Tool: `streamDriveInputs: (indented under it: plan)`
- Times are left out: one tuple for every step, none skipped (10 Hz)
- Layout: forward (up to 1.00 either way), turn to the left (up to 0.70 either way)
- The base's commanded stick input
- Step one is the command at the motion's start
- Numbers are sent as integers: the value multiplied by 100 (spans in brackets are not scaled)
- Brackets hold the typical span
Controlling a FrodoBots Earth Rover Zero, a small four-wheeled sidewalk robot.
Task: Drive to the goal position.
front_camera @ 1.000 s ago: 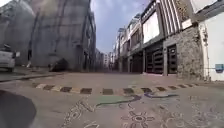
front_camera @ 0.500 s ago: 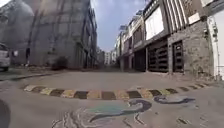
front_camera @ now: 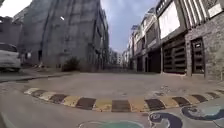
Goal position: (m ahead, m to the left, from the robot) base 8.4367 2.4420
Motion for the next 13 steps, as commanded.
streamDriveInputs:
  plan:
    - [100,6]
    - [100,6]
    - [100,6]
    - [100,6]
    - [100,6]
    - [100,6]
    - [100,6]
    - [100,6]
    - [100,6]
    - [100,6]
    - [100,6]
    - [100,6]
    - [100,6]
